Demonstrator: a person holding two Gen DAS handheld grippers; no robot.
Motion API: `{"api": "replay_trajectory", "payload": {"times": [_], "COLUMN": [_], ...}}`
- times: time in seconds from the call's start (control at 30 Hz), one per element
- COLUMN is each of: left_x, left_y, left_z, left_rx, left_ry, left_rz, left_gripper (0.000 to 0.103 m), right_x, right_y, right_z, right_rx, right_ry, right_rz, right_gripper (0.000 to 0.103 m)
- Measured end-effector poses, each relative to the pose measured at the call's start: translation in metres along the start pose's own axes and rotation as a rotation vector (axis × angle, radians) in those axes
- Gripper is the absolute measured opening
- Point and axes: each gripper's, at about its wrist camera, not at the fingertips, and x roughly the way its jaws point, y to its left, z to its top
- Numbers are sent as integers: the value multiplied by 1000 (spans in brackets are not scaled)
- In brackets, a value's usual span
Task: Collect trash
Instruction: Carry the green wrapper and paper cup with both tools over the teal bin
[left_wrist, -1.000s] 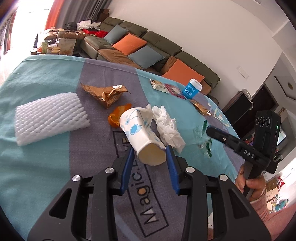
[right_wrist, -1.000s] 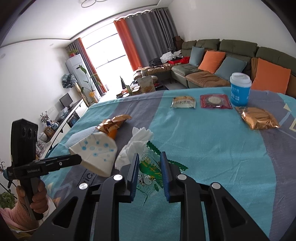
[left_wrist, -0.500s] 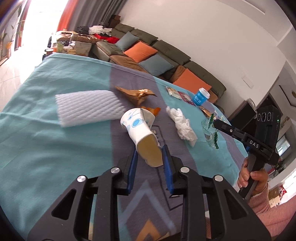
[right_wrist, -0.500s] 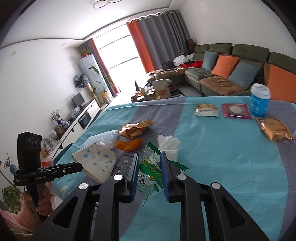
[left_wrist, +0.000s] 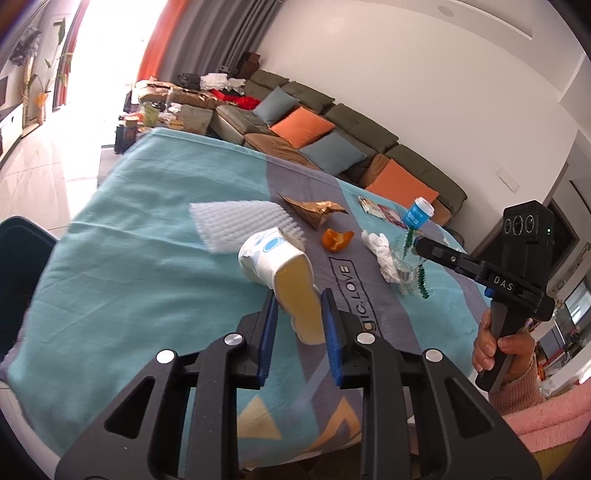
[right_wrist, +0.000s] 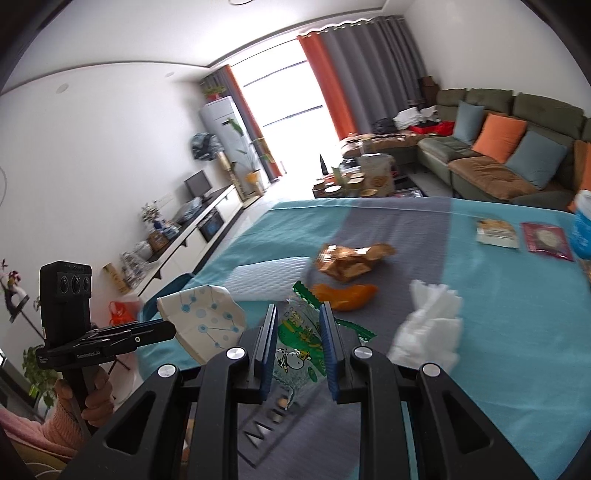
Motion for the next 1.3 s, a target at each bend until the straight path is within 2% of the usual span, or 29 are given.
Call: {"api": "replay_trajectory", "payload": {"times": [0.07, 0.1, 0.13, 0.27, 0.4, 0.43, 0.53, 0.67, 0.83, 0.97, 1.13, 1.23, 1.3], "left_x": [-12, -14, -18, -30, -38, -41, -43, -29, -12, -16, -16, -11, -4], "left_y": [5, 4, 6, 15, 24, 25, 23, -3, -24, -26, -35, -40, -38], "left_z": [-1, -1, -1, -3, -9, -10, -7, -4, -11, -15, -18, -20, -21], "left_rx": [0, 1, -3, -21, -37, -41, -41, 27, 79, 92, 164, 198, 201], "left_ry": [-14, -20, -17, -22, -19, -22, -25, 0, 42, 35, 26, 38, 59], "left_rz": [20, 25, 19, 58, 62, 57, 30, 24, 31, 27, 33, 62, 92], "left_gripper": [19, 7, 1, 1, 1, 3, 21, 32, 34, 41, 48, 47, 41], "right_x": [7, 11, 14, 29, 40, 44, 52, 58, 63, 63, 63, 63, 64], "right_y": [9, 13, 17, 33, 40, 41, 42, 43, 46, 42, 41, 41, 41], "right_z": [1, 2, 3, 6, 6, 6, 5, 4, -1, -2, -2, -4, -3], "right_rx": [-13, -20, -24, -53, -58, -59, -51, -37, -36, -24, -21, -24, -25], "right_ry": [8, 12, 16, 37, 58, 66, 83, 96, 114, 116, 114, 118, 119], "right_rz": [21, 34, 43, 81, 105, 106, 113, 123, 129, 137, 145, 148, 150], "right_gripper": [21, 21, 21, 21, 21, 21, 21, 21, 21, 21, 21, 21, 21]}}
